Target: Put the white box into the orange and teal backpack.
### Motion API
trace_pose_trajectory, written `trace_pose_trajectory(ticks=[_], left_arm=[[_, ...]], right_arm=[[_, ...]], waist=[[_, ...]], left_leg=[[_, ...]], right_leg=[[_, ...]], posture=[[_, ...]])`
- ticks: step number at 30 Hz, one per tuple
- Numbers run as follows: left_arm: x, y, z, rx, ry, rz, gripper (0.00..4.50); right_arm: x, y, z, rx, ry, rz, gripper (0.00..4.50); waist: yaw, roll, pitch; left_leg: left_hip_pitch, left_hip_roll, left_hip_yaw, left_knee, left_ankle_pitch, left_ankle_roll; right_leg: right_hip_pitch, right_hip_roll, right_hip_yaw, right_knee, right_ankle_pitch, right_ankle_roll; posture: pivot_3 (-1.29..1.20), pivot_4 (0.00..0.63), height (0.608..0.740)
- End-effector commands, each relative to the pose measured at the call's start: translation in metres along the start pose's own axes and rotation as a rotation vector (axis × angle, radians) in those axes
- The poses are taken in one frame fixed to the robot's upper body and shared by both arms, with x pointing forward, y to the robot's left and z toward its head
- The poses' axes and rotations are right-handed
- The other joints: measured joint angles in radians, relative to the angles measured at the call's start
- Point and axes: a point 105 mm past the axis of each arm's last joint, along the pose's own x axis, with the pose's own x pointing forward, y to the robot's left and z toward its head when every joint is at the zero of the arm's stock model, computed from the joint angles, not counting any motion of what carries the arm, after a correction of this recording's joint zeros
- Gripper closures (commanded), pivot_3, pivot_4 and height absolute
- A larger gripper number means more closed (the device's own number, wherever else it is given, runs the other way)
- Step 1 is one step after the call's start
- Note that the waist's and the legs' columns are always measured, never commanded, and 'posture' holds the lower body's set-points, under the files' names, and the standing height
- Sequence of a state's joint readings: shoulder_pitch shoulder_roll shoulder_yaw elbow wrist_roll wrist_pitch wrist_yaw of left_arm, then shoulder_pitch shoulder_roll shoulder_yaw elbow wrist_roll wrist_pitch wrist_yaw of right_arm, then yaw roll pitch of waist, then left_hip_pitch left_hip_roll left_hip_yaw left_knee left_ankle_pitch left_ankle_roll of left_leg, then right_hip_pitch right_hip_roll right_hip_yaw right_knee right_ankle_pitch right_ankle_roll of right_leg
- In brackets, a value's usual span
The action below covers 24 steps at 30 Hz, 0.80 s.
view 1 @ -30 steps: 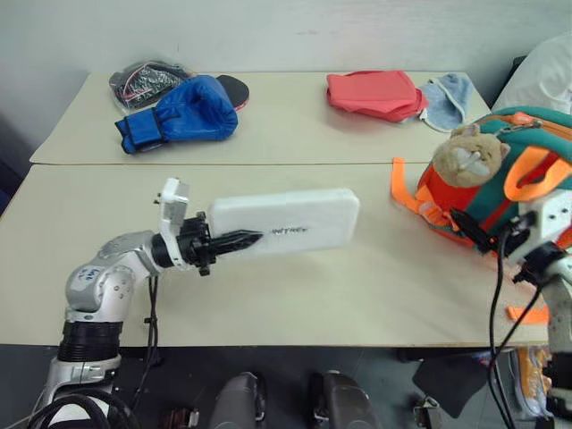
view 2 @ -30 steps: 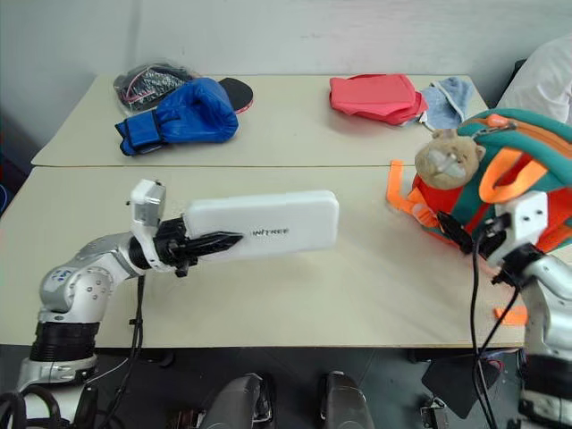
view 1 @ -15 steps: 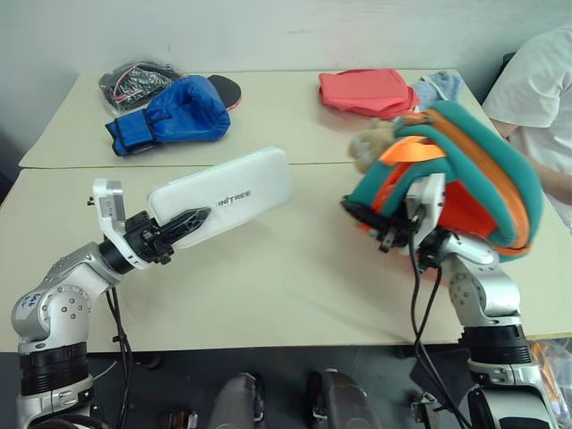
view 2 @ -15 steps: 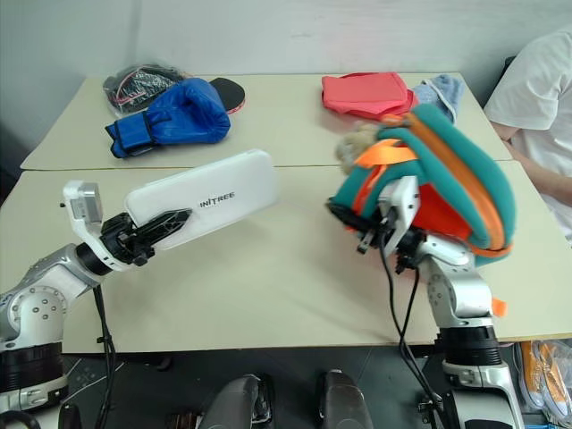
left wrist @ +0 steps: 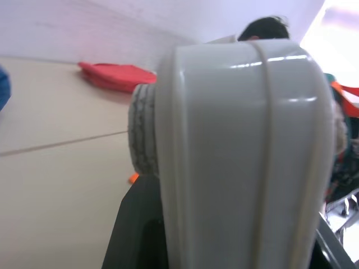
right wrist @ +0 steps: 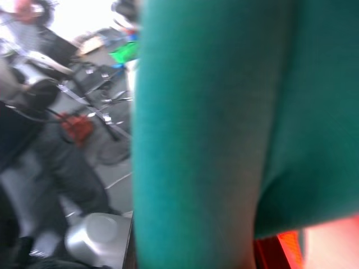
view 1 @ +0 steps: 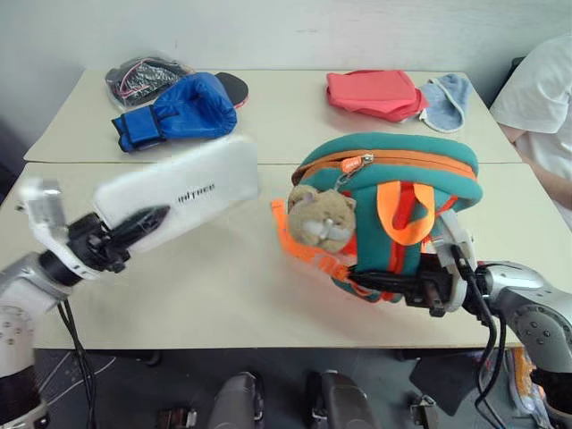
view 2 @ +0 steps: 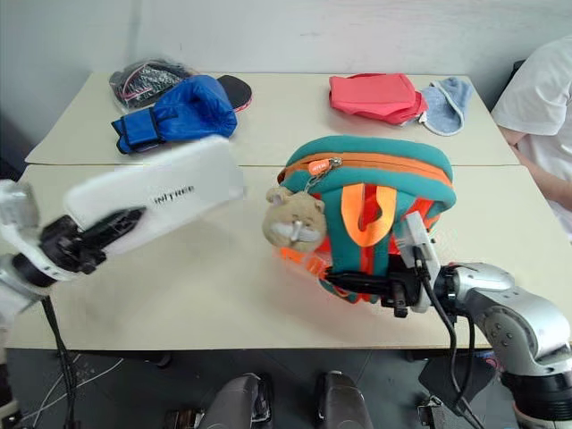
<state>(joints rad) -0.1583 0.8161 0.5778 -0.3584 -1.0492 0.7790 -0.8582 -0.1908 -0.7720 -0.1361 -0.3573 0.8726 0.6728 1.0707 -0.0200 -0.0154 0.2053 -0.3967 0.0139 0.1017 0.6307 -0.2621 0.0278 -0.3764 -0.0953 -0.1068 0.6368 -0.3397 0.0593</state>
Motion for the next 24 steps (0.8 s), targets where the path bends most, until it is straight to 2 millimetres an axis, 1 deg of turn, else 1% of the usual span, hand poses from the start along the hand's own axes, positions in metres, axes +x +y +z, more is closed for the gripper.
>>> trace_pose_trajectory(ticks=[1, 2, 5, 7, 11, 13, 16, 17, 19, 24], left_arm=[[0.022, -0.015, 0.010, 0.131, 0.017, -0.107, 3.26], [0.030, -0.013, 0.013, 0.160, 0.009, -0.113, 3.26], [0.053, -0.013, 0.009, 0.261, 0.030, -0.166, 3.26], [0.069, -0.014, 0.012, 0.297, 0.022, -0.185, 3.26], [0.082, -0.023, 0.005, 0.382, 0.080, -0.283, 3.26], [0.090, -0.022, 0.005, 0.419, 0.088, -0.296, 3.26], [0.102, -0.018, 0.011, 0.474, 0.070, -0.319, 3.26], [0.104, -0.017, 0.018, 0.455, 0.038, -0.318, 3.26], [0.098, -0.012, 0.027, 0.444, 0.007, -0.333, 3.26], [0.084, 0.001, 0.031, 0.454, 0.015, -0.321, 3.26]], right_arm=[[-0.005, -0.013, 0.007, -0.053, 0.004, -0.052, 4.48], [-0.004, -0.014, 0.007, -0.058, 0.004, -0.047, 4.48], [-0.003, -0.012, 0.005, -0.054, 0.010, -0.023, 4.48], [-0.004, -0.011, 0.001, -0.049, 0.022, -0.007, 4.48], [-0.007, -0.010, -0.003, -0.044, 0.024, -0.005, 4.48], [-0.008, -0.009, -0.006, -0.041, 0.027, -0.002, 4.48], [-0.008, -0.003, -0.011, -0.014, 0.041, 0.024, 4.48], [-0.008, -0.001, -0.012, -0.009, 0.046, 0.031, 4.48], [-0.010, 0.002, -0.012, -0.002, 0.059, 0.039, 4.48], [-0.015, 0.009, -0.009, 0.015, 0.087, 0.054, 4.48]], waist=[[0.001, 0.003, 0.001], [0.003, 0.003, 0.001], [0.019, 0.003, 0.001], [0.026, 0.003, 0.001], [0.035, 0.002, 0.001], [0.040, 0.002, 0.001], [0.050, 0.002, 0.001], [0.050, 0.002, 0.001], [0.046, 0.002, 0.001], [0.040, 0.002, 0.001]], left_leg=[[0.000, 0.000, 0.001, 0.000, 0.000, 0.000], [0.000, 0.000, 0.001, 0.000, 0.001, -0.001], [0.000, 0.000, 0.000, 0.000, 0.002, 0.000], [0.000, 0.000, 0.000, 0.000, 0.003, -0.001], [-0.001, -0.001, 0.001, 0.001, 0.002, 0.002], [-0.002, -0.001, 0.001, 0.002, 0.001, 0.002], [-0.003, -0.001, 0.000, 0.004, 0.001, 0.002], [-0.004, -0.001, -0.001, 0.005, 0.001, 0.002], [-0.005, -0.001, -0.001, 0.006, 0.002, 0.003], [-0.005, 0.000, -0.001, 0.006, 0.002, 0.003]], right_leg=[[0.000, 0.000, 0.000, 0.000, 0.000, 0.000], [0.000, 0.000, 0.000, 0.001, 0.000, 0.000], [0.000, 0.001, -0.001, 0.002, 0.000, 0.000], [0.000, 0.001, -0.001, 0.003, 0.000, 0.000], [0.000, 0.001, -0.001, 0.001, 0.001, 0.001], [0.000, 0.001, -0.001, 0.000, 0.001, 0.001], [0.000, 0.001, -0.003, 0.000, 0.001, 0.001], [0.000, 0.001, -0.003, 0.000, 0.001, 0.002], [0.000, 0.001, -0.003, 0.000, 0.002, 0.003], [-0.001, 0.001, -0.003, 0.000, 0.002, 0.004]], posture=[[0.00, 0.150, 0.740], [0.00, 0.150, 0.740], [0.00, 0.150, 0.740], [0.00, 0.150, 0.740], [0.00, 0.150, 0.740], [0.00, 0.150, 0.740], [0.00, 0.150, 0.740], [0.00, 0.150, 0.740], [0.00, 0.150, 0.740], [0.00, 0.150, 0.740]])
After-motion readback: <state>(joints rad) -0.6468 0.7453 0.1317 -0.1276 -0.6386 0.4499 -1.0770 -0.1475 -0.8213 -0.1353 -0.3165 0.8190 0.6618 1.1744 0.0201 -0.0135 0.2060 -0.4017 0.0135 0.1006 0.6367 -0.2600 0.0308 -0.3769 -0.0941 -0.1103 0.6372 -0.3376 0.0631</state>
